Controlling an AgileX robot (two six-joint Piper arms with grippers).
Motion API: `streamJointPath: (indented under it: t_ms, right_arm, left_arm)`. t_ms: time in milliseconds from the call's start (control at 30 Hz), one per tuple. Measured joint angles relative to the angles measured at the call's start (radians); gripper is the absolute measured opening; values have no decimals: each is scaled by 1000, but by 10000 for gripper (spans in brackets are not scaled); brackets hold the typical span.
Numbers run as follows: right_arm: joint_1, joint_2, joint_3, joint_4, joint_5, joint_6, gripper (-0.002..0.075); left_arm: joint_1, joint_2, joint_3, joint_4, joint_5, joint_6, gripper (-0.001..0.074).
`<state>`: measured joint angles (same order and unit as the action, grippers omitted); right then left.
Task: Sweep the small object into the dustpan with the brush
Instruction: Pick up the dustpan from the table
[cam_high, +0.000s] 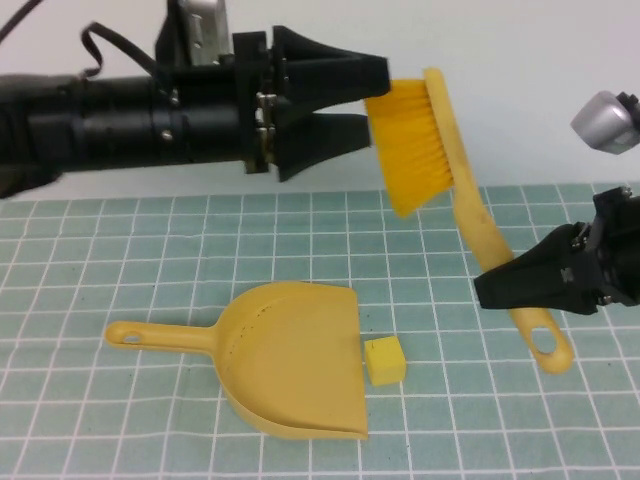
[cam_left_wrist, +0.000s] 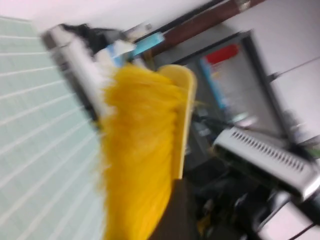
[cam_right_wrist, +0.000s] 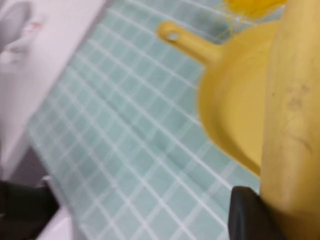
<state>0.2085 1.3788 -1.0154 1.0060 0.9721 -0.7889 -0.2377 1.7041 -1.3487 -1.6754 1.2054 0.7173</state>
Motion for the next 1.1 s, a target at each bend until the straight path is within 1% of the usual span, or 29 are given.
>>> streamJointPath:
  t_ms: [33, 100, 200, 300, 367, 500, 600, 733, 867, 967, 1100]
  right_arm:
    - [-2, 0, 0, -21, -10, 18, 174]
    - [-4, 0, 0, -75, -16, 58, 174]
    - [-4, 0, 0, -184, -10, 139, 174]
    - [-4, 0, 0, -285, -4, 235, 174]
    - [-4, 7, 0, -311, -3, 265, 174]
    - [0, 37, 0, -328, 27, 295, 174]
    - [32, 64, 0, -372, 45, 332, 174]
    - [96, 89, 0, -430, 40, 370, 174]
    - [139, 110, 0, -454, 37, 384, 174]
    - [140, 124, 0, -477, 37, 409, 174]
    - [140, 133, 0, -509, 37, 467, 174]
  left_arm:
    - [11, 0, -18, 44, 0, -12, 598]
    - [24, 0, -56, 213, 4, -59, 596]
    - [19, 0, -126, 573, 14, -93, 596]
    - [-29, 0, -186, 933, 19, -124, 595]
    - [-77, 0, -195, 1125, 23, -156, 595]
    - [-137, 7, -195, 1385, 26, -206, 595]
    - [-144, 13, -195, 1504, 28, -215, 595]
    - [-142, 16, -191, 1551, 24, -129, 595]
    - [-142, 16, -133, 1573, 23, -38, 589]
    - [-142, 16, -79, 1658, 23, 59, 545]
    - [-142, 18, -32, 1735, -16, 83, 447]
